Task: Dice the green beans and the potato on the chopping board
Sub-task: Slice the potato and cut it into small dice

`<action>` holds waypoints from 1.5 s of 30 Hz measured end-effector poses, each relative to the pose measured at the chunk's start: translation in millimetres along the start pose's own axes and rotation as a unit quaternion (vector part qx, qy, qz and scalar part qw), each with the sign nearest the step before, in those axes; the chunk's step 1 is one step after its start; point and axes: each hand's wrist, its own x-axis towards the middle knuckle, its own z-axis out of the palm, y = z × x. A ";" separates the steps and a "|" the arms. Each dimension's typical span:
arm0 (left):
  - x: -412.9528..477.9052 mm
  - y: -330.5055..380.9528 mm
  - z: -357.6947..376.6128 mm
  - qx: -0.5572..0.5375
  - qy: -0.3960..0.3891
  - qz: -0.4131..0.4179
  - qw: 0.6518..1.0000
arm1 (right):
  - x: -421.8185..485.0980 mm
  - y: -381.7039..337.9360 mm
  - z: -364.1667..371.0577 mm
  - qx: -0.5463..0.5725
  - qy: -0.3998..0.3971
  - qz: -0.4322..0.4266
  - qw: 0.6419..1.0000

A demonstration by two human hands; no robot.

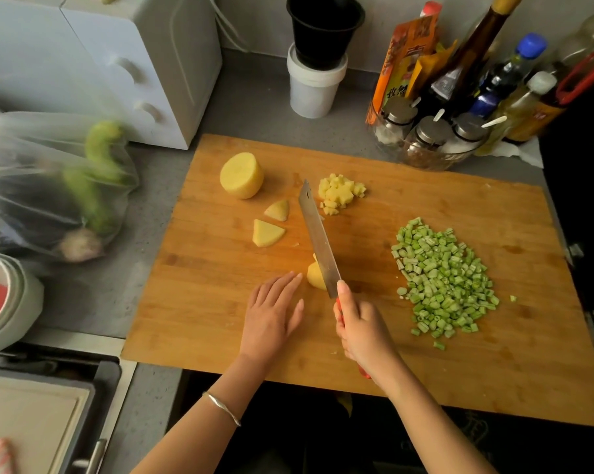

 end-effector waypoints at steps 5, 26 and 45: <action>1.3 1.7 -0.9 0.012 0.004 0.011 1.000 | -1.8 -3.7 -1.3 -0.006 -0.001 0.002 1.000; 2.4 4.4 -6.9 0.005 -0.004 -0.009 1.000 | -0.5 -7.0 9.4 -0.090 0.018 -0.007 0.996; 7.0 3.3 -5.9 -0.033 -0.142 0.017 0.989 | 6.1 -4.9 15.5 -0.143 0.020 0.006 0.990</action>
